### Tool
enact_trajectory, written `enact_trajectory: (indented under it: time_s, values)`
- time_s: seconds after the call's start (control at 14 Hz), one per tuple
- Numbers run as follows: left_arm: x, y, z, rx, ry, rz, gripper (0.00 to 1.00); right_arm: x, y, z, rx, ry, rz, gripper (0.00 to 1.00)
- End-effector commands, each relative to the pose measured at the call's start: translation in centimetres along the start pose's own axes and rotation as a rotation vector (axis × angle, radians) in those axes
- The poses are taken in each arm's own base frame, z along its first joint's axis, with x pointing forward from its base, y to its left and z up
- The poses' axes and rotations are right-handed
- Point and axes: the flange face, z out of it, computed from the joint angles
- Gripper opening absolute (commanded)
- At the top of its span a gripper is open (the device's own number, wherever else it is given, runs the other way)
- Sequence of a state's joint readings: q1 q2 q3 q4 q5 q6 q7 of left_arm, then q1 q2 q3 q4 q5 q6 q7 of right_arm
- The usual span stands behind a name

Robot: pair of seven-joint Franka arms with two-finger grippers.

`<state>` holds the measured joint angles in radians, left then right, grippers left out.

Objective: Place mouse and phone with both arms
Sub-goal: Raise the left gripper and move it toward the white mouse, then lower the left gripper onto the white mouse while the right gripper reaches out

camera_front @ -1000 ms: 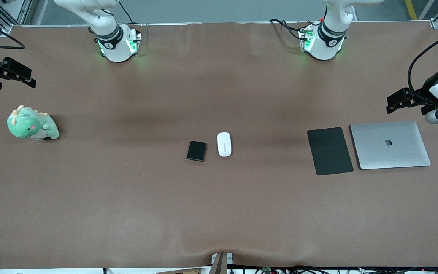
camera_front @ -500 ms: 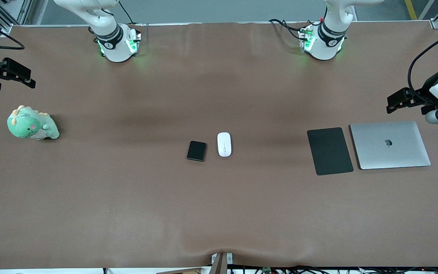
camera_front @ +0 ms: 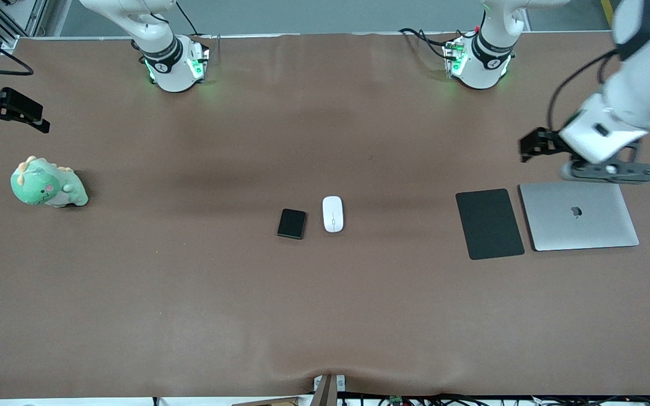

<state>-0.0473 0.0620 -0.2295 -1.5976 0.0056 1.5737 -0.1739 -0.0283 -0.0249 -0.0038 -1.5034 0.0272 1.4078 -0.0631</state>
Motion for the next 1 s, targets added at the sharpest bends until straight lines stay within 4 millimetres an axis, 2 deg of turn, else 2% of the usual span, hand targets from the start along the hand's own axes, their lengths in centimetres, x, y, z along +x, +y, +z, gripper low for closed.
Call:
enact_trajectory:
  time_s: [0.0,0.07,0.21,0.29,0.43,0.57,0.64,0.79,0.93]
  values:
    - [-0.1,6.0,0.0,-0.063,0.029,-0.049,1.00,0.8,0.1,0.1,0.008,-0.001,0.008,1.00]
    - [-0.3,8.8,0.6,-0.070,0.021,-0.070,1.00,0.8,0.2,0.1,0.005,-0.004,0.007,1.00]
    - [0.3,14.5,0.3,-0.099,0.027,-0.114,1.00,0.8,0.1,0.1,0.005,-0.003,0.006,1.00]
    - [0.0,18.1,0.3,-0.106,0.028,-0.130,1.00,0.8,0.1,0.1,0.007,-0.003,0.005,1.00]
    - [-1.6,24.0,0.9,-0.057,0.060,-0.184,1.00,0.9,0.1,0.1,0.005,-0.001,0.006,1.00]
    - [-3.6,28.9,2.5,-0.048,0.041,-0.210,1.00,1.0,0.2,0.4,0.005,-0.006,0.007,1.00]
    - [-4.4,30.1,2.8,-0.046,0.037,-0.207,1.00,1.1,0.2,0.3,0.005,-0.003,0.007,1.00]
    - [-5.0,32.1,4.8,-0.028,0.010,-0.176,1.00,1.3,0.2,0.5,0.005,0.000,0.007,1.00]
    - [-4.1,32.5,7.5,-0.006,-0.023,-0.170,1.00,1.6,0.2,0.7,0.005,0.007,0.008,1.00]
